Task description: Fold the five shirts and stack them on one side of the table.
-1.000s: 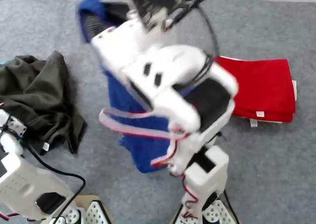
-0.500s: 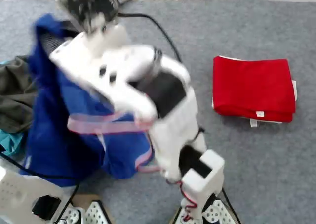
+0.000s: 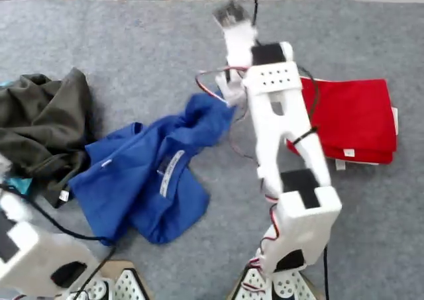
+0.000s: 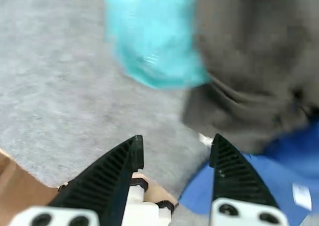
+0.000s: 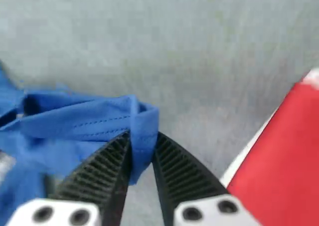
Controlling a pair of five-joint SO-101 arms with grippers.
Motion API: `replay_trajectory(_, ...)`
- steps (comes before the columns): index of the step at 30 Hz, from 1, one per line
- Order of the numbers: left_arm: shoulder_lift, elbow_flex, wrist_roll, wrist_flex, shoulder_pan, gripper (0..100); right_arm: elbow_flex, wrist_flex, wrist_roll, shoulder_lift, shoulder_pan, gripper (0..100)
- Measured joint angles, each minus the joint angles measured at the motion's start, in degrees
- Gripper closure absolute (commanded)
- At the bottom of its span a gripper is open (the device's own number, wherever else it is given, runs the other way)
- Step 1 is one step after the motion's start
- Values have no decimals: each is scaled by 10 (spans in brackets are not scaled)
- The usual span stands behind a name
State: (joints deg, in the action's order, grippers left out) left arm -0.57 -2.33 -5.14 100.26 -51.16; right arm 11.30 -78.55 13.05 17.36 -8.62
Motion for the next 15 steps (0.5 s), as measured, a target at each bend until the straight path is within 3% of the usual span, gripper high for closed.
replay_trajectory(6,50,-18,-46,0,177,761,-142,70,49,3,100,985)
replay_trajectory(9,52,-25,-47,0,213,761,-176,94,75,3,143,985)
replay_trajectory(15,55,-62,79,0,247,761,-244,166,83,3,147,985)
